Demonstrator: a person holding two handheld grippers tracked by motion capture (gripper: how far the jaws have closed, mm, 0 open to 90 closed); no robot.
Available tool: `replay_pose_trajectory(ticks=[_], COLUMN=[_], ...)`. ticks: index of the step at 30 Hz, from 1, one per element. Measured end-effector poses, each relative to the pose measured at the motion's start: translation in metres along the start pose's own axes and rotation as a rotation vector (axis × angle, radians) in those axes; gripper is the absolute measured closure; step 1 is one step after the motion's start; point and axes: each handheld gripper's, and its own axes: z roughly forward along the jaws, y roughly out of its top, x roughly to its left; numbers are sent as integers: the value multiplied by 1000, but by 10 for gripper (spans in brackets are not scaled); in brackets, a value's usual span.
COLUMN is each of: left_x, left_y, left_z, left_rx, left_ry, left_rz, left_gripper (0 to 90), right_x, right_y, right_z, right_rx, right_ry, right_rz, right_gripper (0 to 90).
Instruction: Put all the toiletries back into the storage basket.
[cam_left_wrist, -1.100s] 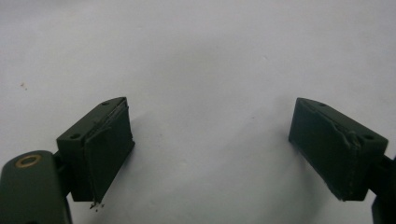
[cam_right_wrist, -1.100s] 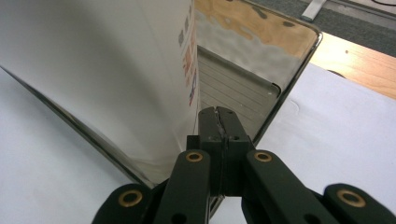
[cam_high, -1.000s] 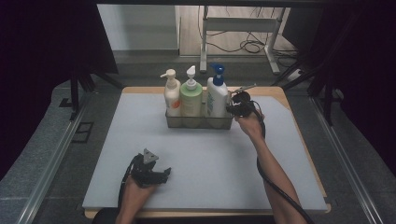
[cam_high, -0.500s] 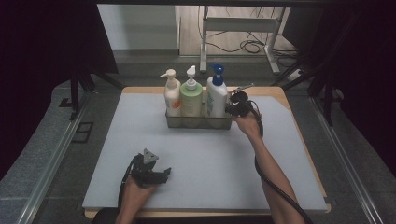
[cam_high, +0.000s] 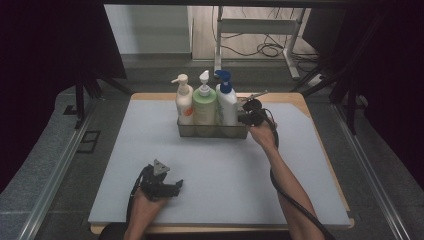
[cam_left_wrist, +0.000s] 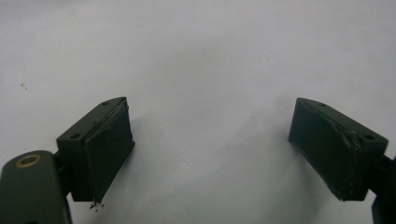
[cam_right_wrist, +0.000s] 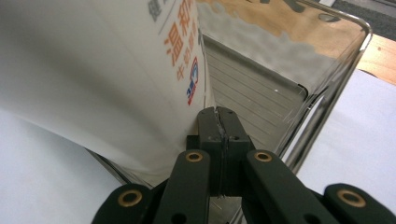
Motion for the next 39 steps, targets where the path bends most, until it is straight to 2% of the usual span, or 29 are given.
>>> replay_pose_trajectory(ticks=[17,39], left_x=[0,0], left_y=[0,0], left_z=[0,0], left_rx=[1,1], left_ry=[0,0], left_rz=[0,2], left_gripper=[129,129], right_x=[4,12], right_y=[1,-1], right_z=[5,7], right_rx=[21,24], right_ry=[11,43], right_rz=[3,-24], right_gripper=[897,897])
